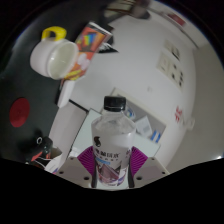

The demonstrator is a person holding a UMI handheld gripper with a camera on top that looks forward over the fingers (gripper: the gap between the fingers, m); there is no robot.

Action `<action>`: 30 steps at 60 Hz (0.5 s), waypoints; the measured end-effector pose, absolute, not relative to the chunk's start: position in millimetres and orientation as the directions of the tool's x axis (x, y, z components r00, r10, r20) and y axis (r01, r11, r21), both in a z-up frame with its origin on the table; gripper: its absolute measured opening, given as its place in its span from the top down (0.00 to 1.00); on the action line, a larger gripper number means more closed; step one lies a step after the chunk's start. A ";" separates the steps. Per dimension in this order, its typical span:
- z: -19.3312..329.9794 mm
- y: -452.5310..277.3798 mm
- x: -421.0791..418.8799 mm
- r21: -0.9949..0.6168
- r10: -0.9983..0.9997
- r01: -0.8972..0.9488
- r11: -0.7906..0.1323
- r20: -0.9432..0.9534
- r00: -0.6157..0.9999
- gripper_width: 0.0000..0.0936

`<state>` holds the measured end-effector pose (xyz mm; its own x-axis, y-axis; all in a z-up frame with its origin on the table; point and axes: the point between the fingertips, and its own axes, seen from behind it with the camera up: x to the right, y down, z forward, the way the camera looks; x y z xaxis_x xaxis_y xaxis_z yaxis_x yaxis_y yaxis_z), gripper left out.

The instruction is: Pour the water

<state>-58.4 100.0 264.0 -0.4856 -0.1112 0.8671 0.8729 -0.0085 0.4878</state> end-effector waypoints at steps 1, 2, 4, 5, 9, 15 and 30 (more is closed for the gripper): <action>261.0 98.1 -75.4 0.526 -0.105 0.851 0.000 0.846 -0.523 0.57; 254.4 99.9 -83.7 0.554 -0.104 0.832 0.017 0.829 -0.550 0.57; 241.2 104.1 -95.7 0.604 -0.100 0.796 0.044 0.795 -0.598 0.57; 235.8 105.9 -99.5 0.627 -0.098 0.777 0.048 0.778 -0.621 0.57; 210.4 109.5 -104.9 0.682 -0.085 0.727 0.080 0.731 -0.677 0.57; 193.3 117.2 -116.1 0.712 -0.044 0.697 0.081 0.701 -0.711 0.57; 221.7 111.2 -119.0 0.494 -0.035 0.862 0.113 0.869 -0.494 0.57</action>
<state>-119.0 111.2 221.7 -0.4936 -0.0345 0.8690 0.8620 0.1133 0.4941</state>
